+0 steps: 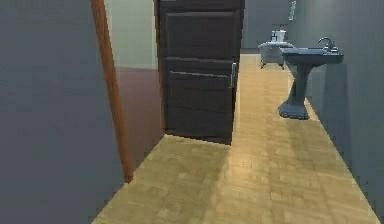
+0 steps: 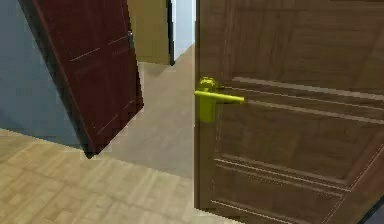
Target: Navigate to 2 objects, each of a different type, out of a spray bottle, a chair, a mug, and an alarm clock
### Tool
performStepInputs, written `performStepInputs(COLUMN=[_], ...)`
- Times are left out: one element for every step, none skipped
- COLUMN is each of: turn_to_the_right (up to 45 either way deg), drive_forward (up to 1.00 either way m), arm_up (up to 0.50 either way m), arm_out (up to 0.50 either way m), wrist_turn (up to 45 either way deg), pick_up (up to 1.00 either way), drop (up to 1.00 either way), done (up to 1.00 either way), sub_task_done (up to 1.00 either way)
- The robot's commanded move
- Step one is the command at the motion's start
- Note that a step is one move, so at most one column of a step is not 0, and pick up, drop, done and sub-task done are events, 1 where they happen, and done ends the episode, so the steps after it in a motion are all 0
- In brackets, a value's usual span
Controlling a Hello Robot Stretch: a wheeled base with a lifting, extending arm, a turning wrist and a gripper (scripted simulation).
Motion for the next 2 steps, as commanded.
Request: performStepInputs(turn_to_the_right=[0.0,3.0], drive_forward=[1.0,0.0], arm_up=[0.0,0.0], arm_out=[0.0,0.0], wrist_turn=[0.0,0.0], pick_up=[0.0,0.0], drop=[0.0,0.0], done=[0.0,0.0], sub_task_done=[0.0,0.0])
